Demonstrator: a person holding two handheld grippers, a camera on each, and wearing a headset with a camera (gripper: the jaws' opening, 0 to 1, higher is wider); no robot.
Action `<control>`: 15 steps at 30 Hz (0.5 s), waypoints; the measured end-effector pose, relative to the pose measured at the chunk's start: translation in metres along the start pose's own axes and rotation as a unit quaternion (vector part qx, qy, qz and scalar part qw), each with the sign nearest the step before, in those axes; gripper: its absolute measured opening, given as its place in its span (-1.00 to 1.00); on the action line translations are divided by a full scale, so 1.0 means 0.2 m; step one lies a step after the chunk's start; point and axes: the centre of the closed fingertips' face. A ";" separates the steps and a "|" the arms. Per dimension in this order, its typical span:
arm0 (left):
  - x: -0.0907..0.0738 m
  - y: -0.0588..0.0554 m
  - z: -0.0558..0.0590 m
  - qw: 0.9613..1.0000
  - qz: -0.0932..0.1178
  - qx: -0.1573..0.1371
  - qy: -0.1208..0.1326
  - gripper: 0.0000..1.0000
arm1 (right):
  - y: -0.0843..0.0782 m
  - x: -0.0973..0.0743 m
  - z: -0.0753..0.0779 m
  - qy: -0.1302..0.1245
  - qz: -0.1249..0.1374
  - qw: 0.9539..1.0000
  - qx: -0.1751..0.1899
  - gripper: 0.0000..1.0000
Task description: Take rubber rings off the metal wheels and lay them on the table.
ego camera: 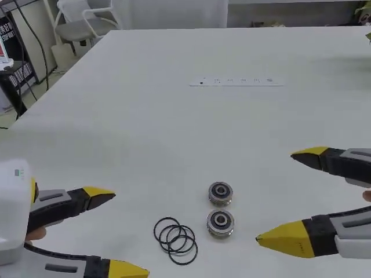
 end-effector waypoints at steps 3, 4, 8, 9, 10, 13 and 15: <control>0.00 0.00 0.00 1.000 0.002 -0.002 0.001 0.57 | -0.05 -0.01 0.01 -0.007 -0.001 1.000 0.012 0.98; 0.00 0.00 0.00 1.000 0.002 -0.002 0.001 0.57 | -0.07 -0.02 0.01 -0.010 -0.003 1.000 0.016 0.98; 0.00 0.00 0.00 1.000 0.003 -0.002 0.001 0.57 | -0.13 -0.04 0.02 -0.019 -0.012 0.999 0.031 0.98; 0.00 0.00 0.00 1.000 0.003 -0.002 0.002 0.57 | -0.14 -0.04 0.03 -0.021 -0.011 0.999 0.034 0.98; 0.00 0.01 0.00 1.000 0.004 -0.002 0.002 0.57 | -0.14 -0.05 0.03 -0.023 -0.010 0.999 0.037 0.98; 0.00 0.01 0.00 1.000 0.005 -0.003 0.003 0.57 | -0.17 -0.05 0.03 -0.028 -0.012 0.999 0.044 0.98; 0.00 0.01 0.00 1.000 0.006 -0.003 0.002 0.57 | -0.19 -0.06 0.04 -0.033 -0.017 0.998 0.047 0.98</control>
Point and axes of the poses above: the centre of the closed fingertips' face, and the gripper's own axes: x roughly forward along the fingers, z roughly to its right, y roughly out of its top, and after that the axes turned 2 degrees about -z, right-handed
